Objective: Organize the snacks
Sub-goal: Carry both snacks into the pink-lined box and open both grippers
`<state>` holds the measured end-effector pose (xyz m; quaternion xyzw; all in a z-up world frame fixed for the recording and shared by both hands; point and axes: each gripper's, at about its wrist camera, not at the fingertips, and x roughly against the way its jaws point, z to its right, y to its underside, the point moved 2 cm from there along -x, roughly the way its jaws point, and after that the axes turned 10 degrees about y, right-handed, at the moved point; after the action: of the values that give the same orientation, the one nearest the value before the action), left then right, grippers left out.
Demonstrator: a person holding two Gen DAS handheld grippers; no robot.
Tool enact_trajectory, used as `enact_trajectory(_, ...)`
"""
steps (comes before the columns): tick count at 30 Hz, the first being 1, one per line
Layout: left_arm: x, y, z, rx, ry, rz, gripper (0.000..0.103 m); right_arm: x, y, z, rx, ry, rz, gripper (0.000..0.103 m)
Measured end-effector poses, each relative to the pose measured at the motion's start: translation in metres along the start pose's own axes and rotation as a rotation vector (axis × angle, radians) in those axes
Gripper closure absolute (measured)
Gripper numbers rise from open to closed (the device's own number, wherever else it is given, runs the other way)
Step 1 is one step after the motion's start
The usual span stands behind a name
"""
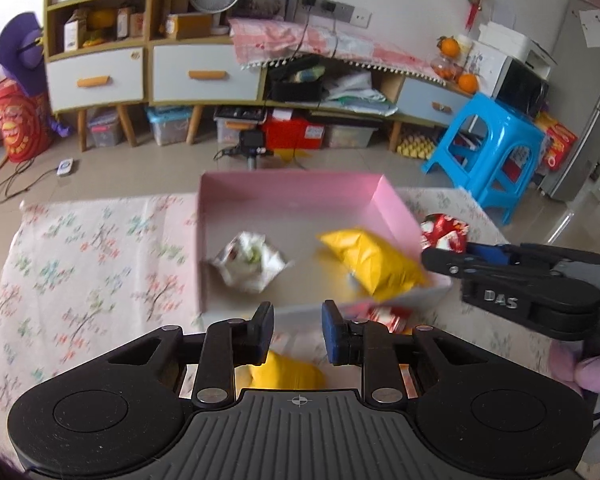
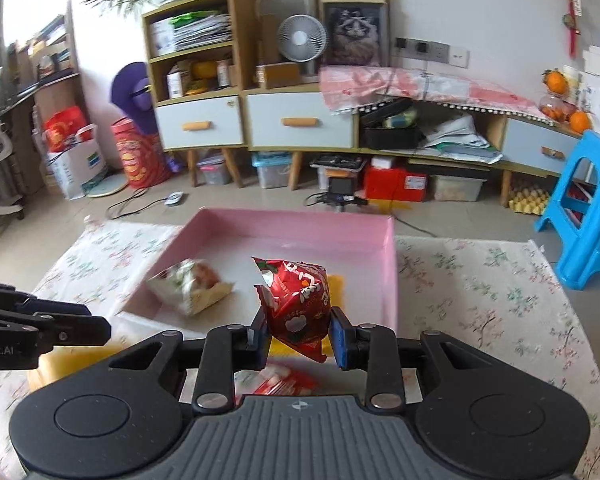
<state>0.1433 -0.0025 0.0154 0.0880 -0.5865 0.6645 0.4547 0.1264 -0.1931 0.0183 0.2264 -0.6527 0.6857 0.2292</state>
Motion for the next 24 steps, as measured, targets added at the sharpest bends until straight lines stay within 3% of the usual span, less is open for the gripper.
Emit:
enact_trajectory(6,-0.017,0.003,-0.002,-0.014,0.006,-0.08,0.074,-0.02,0.004,0.017,-0.053,0.015,-0.063,0.085)
enact_trajectory(9,-0.015,0.011,0.002,-0.1,-0.037,-0.119,0.056,-0.018,0.005,0.018,-0.045,0.001,-0.066,0.085)
enact_trajectory(11,-0.014,0.016,0.004,-0.142,-0.043,-0.145,0.037,-0.016,0.004,0.018,-0.046,-0.017,-0.069,0.085)
enact_trajectory(17,-0.022,0.031,0.008,-0.186,-0.018,-0.251,0.036,-0.018,0.0,0.014,-0.038,-0.023,-0.069,0.085)
enact_trajectory(24,-0.041,0.049,0.007,-0.202,-0.061,-0.312,0.036,-0.016,0.003,0.014,-0.017,-0.02,-0.073,0.078)
